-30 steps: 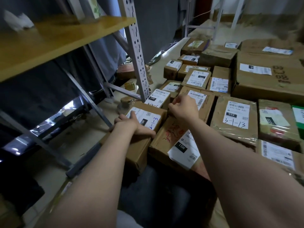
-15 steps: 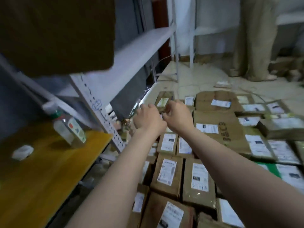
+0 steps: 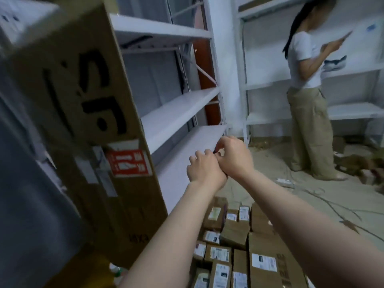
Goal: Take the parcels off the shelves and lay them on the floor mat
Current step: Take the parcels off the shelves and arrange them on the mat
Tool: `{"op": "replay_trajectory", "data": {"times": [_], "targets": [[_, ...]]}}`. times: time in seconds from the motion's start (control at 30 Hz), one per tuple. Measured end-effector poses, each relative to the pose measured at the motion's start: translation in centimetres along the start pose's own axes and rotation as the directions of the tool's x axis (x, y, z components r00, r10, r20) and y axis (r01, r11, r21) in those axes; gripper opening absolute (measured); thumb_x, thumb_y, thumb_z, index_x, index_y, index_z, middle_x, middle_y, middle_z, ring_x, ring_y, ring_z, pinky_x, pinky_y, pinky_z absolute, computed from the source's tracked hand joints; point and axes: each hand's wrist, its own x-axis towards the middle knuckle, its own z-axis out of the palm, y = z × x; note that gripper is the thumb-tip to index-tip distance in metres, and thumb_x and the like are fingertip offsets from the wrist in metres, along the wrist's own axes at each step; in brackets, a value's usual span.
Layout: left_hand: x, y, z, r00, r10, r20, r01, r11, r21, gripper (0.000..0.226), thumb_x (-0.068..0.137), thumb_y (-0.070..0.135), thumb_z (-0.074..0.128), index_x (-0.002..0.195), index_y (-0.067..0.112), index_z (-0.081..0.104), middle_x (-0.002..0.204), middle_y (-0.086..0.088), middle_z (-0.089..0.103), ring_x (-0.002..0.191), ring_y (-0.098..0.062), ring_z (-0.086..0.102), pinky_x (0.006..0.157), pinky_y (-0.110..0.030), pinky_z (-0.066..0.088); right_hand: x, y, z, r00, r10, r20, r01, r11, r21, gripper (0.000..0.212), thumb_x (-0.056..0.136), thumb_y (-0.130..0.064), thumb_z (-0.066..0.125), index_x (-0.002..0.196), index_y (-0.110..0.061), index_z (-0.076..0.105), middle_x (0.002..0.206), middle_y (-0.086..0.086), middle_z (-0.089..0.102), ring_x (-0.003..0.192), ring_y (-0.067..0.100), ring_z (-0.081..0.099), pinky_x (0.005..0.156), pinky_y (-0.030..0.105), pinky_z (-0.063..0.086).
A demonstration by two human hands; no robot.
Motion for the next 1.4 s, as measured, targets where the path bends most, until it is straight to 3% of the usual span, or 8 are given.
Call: {"op": "replay_trajectory", "data": {"times": [0.2, 0.43, 0.77, 0.9, 1.03, 1.17, 1.27, 1.4], "targets": [[6.3, 2.4, -15.4, 0.979, -0.013, -0.206, 0.044, 0.988, 0.146, 0.055, 0.09, 0.041, 0.054, 0.134, 0.009, 0.043, 0.137, -0.018, 0.045, 0.127, -0.036, 0.04, 0.097, -0.043, 0.042, 9.9, -7.9, -9.5, 0.991, -0.125, -0.051, 0.127, 0.992, 0.023, 0.004, 0.084, -0.016, 0.06, 0.085, -0.017, 0.057, 0.093, 0.003, 0.06, 0.091, 0.026, 0.059, 0.067, 0.033, 0.042], [11.3, 1.5, -27.7, 0.937, -0.067, -0.344, 0.167, 0.949, 0.269, 0.079, 0.083, 0.05, 0.066, 0.142, 0.007, 0.035, 0.145, -0.021, 0.037, 0.134, -0.039, 0.033, 0.105, -0.045, 0.037, 16.4, -15.2, -12.7, 0.97, -0.209, -0.128, 0.223, 0.969, 0.109, 0.017, 0.087, -0.023, 0.064, 0.1, -0.014, 0.069, 0.105, 0.004, 0.067, 0.095, 0.021, 0.062, 0.077, 0.037, 0.053], [17.8, -4.5, -45.1, 0.838, -0.072, -0.542, 0.202, 0.962, 0.185, 0.079, 0.081, 0.037, 0.069, 0.143, 0.005, 0.033, 0.146, -0.02, 0.034, 0.136, -0.038, 0.031, 0.106, -0.043, 0.037, 24.3, -28.4, -14.4, 0.947, -0.302, -0.114, 0.317, 0.936, 0.155, 0.021, 0.085, -0.019, 0.065, 0.105, -0.015, 0.067, 0.109, 0.006, 0.068, 0.102, 0.025, 0.062, 0.087, 0.043, 0.054], [21.1, -10.3, -47.4, 0.811, -0.15, -0.565, 0.253, 0.962, 0.107, 0.084, 0.081, 0.033, 0.073, 0.146, 0.004, 0.027, 0.149, -0.018, 0.033, 0.138, -0.037, 0.03, 0.107, -0.044, 0.037, 27.1, -33.1, -13.5, 0.943, -0.317, -0.103, 0.331, 0.929, 0.167, 0.022, 0.083, -0.02, 0.065, 0.105, -0.017, 0.065, 0.111, 0.005, 0.067, 0.103, 0.024, 0.062, 0.09, 0.043, 0.053], [25.0, -14.6, -47.9, 0.795, -0.101, -0.598, 0.204, 0.973, 0.107, 0.084, 0.085, 0.032, 0.074, 0.147, 0.003, 0.026, 0.15, -0.016, 0.035, 0.138, -0.035, 0.033, 0.106, -0.045, 0.039, 29.5, -35.6, -11.7, 0.94, -0.334, -0.065, 0.34, 0.931, 0.131, 0.025, 0.082, -0.023, 0.066, 0.107, -0.02, 0.063, 0.108, 0.003, 0.065, 0.097, 0.022, 0.063, 0.087, 0.042, 0.055], [28.8, -17.0, -48.2, 0.811, -0.156, -0.564, 0.171, 0.985, -0.027, 0.052, 0.092, 0.031, 0.067, 0.131, 0.0, 0.051, 0.128, -0.016, 0.056, 0.114, -0.033, 0.057, 0.083, -0.039, 0.05, 31.6, -36.5, -10.1, 0.94, -0.335, -0.064, 0.34, 0.936, 0.093, 0.02, 0.081, -0.024, 0.066, 0.1, -0.024, 0.059, 0.104, 0.0, 0.065, 0.095, 0.02, 0.062, 0.083, 0.038, 0.056], [30.7, -17.8, -47.9, 0.833, -0.142, -0.535, 0.128, 0.99, -0.063, 0.032, 0.097, 0.028, 0.06, 0.116, 0.002, 0.061, 0.116, -0.014, 0.062, 0.099, -0.029, 0.06, 0.072, -0.035, 0.047, 32.8, -37.1, -9.2, 0.945, -0.32, -0.068, 0.326, 0.941, 0.095, 0.019, 0.081, -0.025, 0.067, 0.097, -0.025, 0.058, 0.102, -0.001, 0.065, 0.093, 0.02, 0.063, 0.083, 0.038, 0.057], [32.2, -17.9, -47.3, 0.762, -0.118, -0.636, 0.173, 0.985, 0.024, 0.02, 0.098, 0.021, 0.058, 0.111, 0.006, 0.063, 0.11, -0.011, 0.063, 0.098, -0.028, 0.062, 0.068, -0.032, 0.042, 34.2, -37.9, -8.1, 0.954, -0.288, -0.081, 0.296, 0.949, 0.107, 0.019, 0.078, -0.023, 0.068, 0.096, -0.023, 0.06, 0.104, 0.002, 0.066, 0.095, 0.021, 0.063, 0.086, 0.041, 0.057]]}}
